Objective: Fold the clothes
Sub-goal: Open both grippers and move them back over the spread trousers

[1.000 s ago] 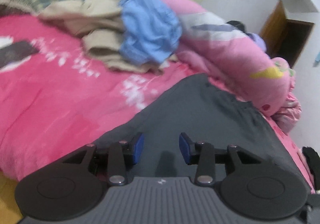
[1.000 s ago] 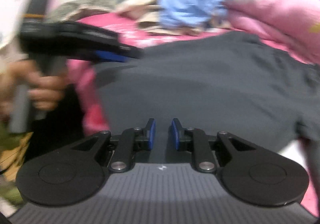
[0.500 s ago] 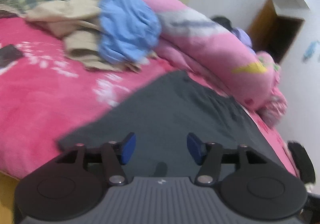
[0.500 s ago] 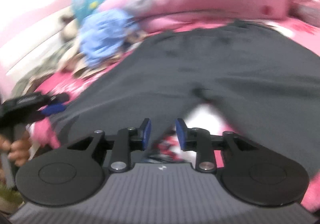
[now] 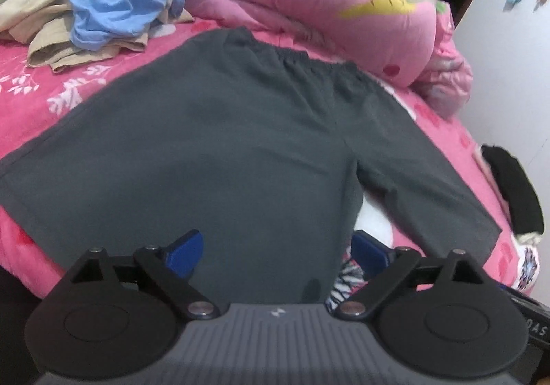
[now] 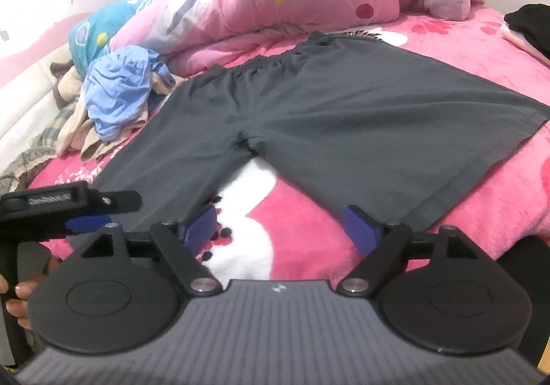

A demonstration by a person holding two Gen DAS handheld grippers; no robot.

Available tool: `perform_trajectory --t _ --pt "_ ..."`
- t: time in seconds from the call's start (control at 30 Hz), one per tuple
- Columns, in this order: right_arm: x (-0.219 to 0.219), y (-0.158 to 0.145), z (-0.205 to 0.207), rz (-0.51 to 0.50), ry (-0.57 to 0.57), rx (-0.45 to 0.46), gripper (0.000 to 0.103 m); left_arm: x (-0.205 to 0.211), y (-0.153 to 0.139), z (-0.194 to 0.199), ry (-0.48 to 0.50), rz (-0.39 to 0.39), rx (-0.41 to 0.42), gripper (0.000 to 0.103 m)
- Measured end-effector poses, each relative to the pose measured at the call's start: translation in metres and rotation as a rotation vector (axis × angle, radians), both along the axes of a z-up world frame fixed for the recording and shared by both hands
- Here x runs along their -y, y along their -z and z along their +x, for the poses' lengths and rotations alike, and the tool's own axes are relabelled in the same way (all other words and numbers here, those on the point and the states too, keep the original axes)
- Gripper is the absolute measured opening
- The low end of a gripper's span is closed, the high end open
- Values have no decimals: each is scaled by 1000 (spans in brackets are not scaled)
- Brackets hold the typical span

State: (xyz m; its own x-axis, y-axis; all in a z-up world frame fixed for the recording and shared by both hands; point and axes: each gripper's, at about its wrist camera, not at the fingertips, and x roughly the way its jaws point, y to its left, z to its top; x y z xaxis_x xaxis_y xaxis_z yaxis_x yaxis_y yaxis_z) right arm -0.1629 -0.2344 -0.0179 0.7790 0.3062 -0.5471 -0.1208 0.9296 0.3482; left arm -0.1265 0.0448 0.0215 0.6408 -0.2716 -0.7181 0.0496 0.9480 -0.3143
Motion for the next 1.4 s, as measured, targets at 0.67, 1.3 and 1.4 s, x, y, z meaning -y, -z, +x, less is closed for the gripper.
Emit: perform_trajectory --t 0.67,1.3,1.4 --pt "1 -5 0 36 9 -3 81 33 -22 -15 89 79 5 103" --pt "-16 -4 -2 -94 23 21 81 30 -2 -6 -104 287 -41 103" --pt "-19 -3 -1 -109 32 16 81 36 -3 -6 -86 315 -25 103"
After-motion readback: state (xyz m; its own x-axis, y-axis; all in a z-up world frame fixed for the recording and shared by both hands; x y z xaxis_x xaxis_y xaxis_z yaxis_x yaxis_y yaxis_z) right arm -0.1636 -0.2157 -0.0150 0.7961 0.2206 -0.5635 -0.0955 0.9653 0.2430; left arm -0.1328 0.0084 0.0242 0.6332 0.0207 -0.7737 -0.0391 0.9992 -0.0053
